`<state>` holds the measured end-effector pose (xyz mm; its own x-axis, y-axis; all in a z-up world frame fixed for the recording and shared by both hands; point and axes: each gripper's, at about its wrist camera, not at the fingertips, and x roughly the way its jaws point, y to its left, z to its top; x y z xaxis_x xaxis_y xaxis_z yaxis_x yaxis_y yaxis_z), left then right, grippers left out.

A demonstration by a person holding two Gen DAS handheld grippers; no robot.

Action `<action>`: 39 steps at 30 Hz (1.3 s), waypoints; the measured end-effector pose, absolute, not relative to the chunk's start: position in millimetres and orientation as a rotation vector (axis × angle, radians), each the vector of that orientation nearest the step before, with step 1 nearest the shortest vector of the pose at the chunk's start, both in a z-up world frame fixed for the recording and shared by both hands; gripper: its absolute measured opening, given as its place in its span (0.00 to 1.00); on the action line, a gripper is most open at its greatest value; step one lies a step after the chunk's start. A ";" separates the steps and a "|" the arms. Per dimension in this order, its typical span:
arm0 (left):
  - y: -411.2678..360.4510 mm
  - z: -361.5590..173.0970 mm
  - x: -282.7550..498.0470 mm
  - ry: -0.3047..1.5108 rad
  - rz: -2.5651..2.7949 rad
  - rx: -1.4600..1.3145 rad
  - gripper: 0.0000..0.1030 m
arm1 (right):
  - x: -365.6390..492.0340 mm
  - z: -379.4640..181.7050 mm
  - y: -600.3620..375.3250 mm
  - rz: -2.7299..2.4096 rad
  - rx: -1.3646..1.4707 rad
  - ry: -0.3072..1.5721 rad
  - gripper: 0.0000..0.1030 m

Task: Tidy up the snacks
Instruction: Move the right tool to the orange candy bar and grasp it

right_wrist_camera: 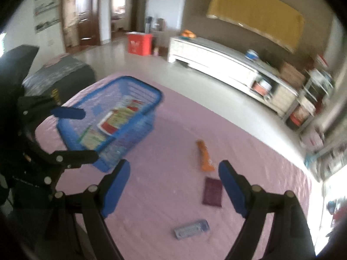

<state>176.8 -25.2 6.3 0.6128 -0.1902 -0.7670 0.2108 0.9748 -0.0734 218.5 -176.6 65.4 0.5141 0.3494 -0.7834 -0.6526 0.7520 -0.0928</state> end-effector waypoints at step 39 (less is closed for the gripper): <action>-89.0 -129.1 319.1 1.139 -0.041 0.026 0.77 | 392.8 -96.8 -196.3 0.686 -0.297 1.112 0.76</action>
<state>319.1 -89.0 -129.1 0.4183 -0.0196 -0.9081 0.0459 0.9989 -0.0003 392.8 -196.3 -96.8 0.2666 0.3566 -0.8954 -0.6401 0.7601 0.1122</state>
